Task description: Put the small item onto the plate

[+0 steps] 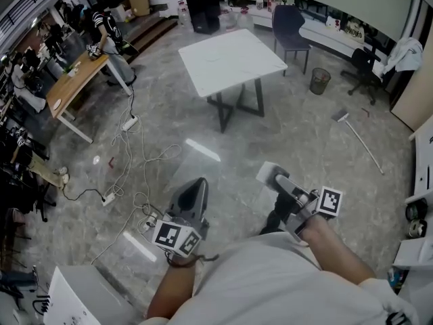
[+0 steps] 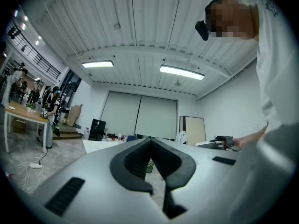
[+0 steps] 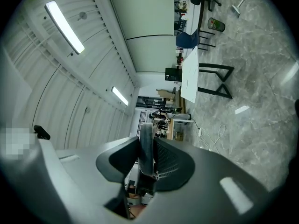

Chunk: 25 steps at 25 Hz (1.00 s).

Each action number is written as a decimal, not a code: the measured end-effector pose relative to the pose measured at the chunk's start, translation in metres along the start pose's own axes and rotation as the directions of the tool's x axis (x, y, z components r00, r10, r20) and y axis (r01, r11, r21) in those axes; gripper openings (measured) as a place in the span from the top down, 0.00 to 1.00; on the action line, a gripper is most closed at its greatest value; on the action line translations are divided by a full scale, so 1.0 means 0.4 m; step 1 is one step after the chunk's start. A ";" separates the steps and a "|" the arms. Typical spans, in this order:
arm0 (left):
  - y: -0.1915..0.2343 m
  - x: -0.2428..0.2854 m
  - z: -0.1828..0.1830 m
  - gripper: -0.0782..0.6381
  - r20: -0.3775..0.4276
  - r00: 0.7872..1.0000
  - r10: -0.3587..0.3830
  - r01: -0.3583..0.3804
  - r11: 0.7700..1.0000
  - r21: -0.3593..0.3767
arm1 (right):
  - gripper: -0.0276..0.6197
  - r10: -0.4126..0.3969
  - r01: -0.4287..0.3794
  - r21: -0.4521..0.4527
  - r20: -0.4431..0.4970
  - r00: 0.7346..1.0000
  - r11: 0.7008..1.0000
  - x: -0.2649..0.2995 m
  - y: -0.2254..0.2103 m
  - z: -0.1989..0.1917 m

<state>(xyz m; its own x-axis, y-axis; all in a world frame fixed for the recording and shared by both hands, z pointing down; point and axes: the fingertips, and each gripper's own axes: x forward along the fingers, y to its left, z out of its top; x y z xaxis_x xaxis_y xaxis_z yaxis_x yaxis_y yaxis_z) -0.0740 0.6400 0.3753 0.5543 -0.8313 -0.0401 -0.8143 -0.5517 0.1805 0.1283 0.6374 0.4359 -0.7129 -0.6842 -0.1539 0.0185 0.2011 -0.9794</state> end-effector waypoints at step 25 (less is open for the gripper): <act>0.057 0.654 -0.080 0.88 -0.036 0.992 0.123 -0.124 0.992 -0.026 | 0.81 -0.006 0.007 0.006 -0.102 0.995 1.000 0.173 -0.113 0.652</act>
<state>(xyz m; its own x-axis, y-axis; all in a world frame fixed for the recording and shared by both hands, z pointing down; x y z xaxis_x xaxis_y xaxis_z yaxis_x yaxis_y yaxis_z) 0.0580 0.4120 0.4003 0.4558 -0.8899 0.0174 -0.8719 -0.4425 0.2098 0.2609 0.3981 0.4357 -0.7807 -0.6104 -0.1340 0.0181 0.1922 -0.9812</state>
